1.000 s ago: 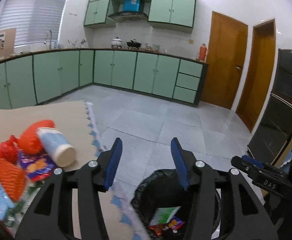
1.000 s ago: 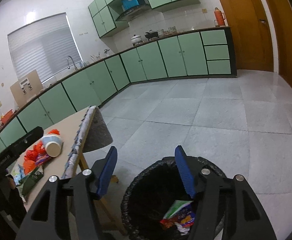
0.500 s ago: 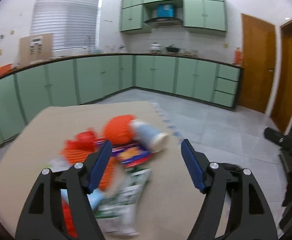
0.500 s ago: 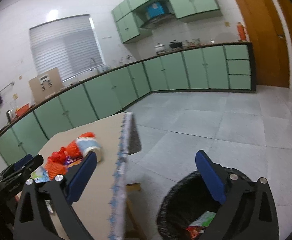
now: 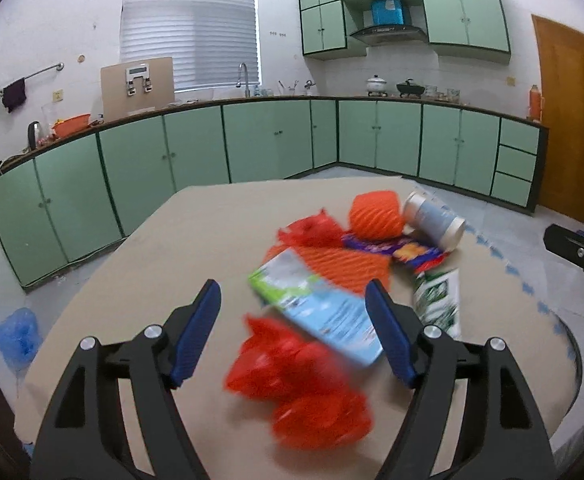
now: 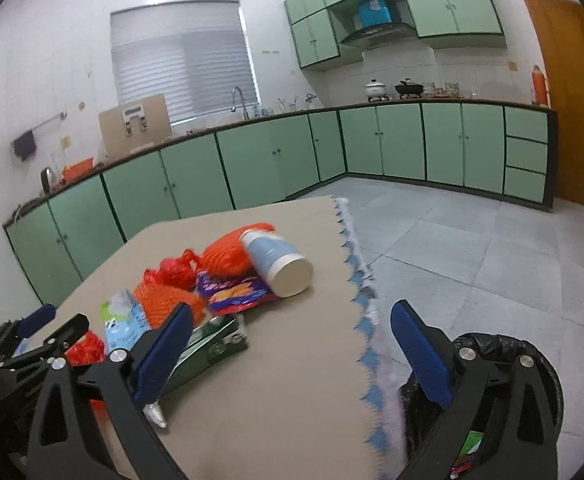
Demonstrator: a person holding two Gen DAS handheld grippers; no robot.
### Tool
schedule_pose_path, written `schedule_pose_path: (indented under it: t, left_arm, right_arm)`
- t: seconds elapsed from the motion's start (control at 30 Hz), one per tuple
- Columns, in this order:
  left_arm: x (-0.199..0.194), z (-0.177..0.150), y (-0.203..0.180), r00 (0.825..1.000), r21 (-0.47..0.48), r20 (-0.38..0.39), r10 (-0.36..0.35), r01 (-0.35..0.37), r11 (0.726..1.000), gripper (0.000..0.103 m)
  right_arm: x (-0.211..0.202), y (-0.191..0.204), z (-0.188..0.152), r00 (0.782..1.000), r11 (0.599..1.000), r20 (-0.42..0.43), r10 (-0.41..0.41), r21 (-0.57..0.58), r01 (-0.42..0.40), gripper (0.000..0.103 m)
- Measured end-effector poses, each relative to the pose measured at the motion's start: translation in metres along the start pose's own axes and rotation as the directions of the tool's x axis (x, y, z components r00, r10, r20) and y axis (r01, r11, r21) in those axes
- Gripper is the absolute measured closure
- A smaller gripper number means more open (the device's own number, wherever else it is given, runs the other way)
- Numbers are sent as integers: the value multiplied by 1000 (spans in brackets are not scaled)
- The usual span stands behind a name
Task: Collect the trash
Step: 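Bring both tools back over the remaining trash on the table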
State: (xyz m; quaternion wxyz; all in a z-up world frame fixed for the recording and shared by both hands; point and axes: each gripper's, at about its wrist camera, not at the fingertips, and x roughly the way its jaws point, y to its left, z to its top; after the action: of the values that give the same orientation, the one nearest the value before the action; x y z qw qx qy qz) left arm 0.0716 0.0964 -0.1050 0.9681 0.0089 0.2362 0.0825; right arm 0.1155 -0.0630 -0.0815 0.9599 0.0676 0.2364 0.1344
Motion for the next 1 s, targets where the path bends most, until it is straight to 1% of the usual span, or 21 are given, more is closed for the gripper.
schedule_pose_path:
  t: [0.2, 0.37, 0.5, 0.67, 0.73, 0.8, 0.87, 0.93, 1.0]
  left_arm:
    - [0, -18, 21, 999, -39, -37, -2, 0, 999, 27]
    - [6, -24, 28, 998, -59, -54, -7, 4, 998, 25]
    - [7, -30, 34, 999, -71, -54, -2, -1, 998, 25]
    - [6, -33, 52, 998, -86, -52, 38, -43, 995, 25]
    - [7, -34, 61, 997, -104, -61, 42, -48, 993, 25]
    - [7, -34, 65, 997, -119, -64, 43, -50, 992, 25]
    - [6, -34, 67, 997, -122, -60, 45, -52, 991, 25]
    - [5, -34, 67, 998, -122, -55, 42, -49, 991, 25]
    - [4, -34, 67, 998, -120, -51, 40, -46, 992, 25]
  right_arm:
    - [9, 42, -20, 998, 998, -42, 46, -52, -48, 6]
    - [19, 65, -31, 997, 996, -68, 34, -77, -39, 9]
    - [25, 80, -40, 996, 993, -91, 24, -111, -34, 9]
    - [32, 94, -48, 992, 990, -127, 23, -134, -40, 11]
    - [35, 100, -51, 990, 988, -138, 23, -148, -44, 11]
    - [38, 105, -54, 988, 985, -152, 15, -167, -40, 11]
    - [41, 109, -58, 987, 981, -158, -14, -195, -18, 13]
    - [41, 106, -60, 986, 978, -162, -40, -207, 6, 16]
    - [39, 99, -59, 985, 978, -154, -77, -206, 44, 16]
